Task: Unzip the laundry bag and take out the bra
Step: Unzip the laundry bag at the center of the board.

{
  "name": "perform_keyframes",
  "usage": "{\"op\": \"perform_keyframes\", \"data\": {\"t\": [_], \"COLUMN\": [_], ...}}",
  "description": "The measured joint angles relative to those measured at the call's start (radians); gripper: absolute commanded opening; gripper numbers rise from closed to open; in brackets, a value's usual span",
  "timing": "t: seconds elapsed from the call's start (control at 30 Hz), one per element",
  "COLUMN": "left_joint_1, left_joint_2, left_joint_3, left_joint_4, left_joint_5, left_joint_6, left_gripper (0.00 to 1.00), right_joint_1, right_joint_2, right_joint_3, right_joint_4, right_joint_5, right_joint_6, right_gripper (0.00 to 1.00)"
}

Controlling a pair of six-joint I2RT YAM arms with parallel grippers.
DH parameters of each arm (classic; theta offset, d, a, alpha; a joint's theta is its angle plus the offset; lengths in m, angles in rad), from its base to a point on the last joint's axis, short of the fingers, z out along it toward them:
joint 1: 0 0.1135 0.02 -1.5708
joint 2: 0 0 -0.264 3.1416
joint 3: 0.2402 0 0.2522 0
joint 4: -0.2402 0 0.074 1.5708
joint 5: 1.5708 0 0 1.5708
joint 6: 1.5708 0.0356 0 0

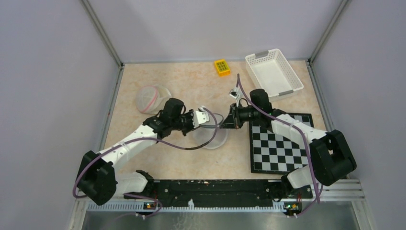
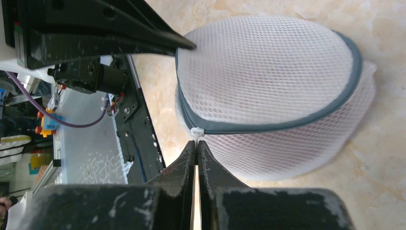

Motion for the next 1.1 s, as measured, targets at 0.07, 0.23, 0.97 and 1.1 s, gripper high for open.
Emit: {"op": "perform_keyframes", "data": {"t": [0.07,0.23,0.97,1.1], "left_joint_1": [0.031,0.084,-0.064,-0.064], "left_joint_2": [-0.009,-0.021,0.003,0.046], "left_joint_3": [-0.008,-0.032,0.079,0.079], "left_joint_4": [0.002,0.012,-0.068,-0.070], "left_joint_5": [0.004,0.014,0.134,0.100], "left_joint_6": [0.014,0.063,0.035,0.019], "left_gripper": [0.00,0.04,0.42,0.14], "right_joint_1": [-0.009,-0.021,0.024,0.024], "right_joint_2": [0.000,0.000,0.008,0.008], "right_joint_3": [0.000,0.000,-0.001,-0.001], "right_joint_4": [-0.008,-0.015,0.060,0.053], "right_joint_5": [0.000,0.005,-0.040,-0.039], "right_joint_6": [-0.011,-0.027,0.072,0.064], "right_gripper": [0.00,0.00,0.00,0.00]}}
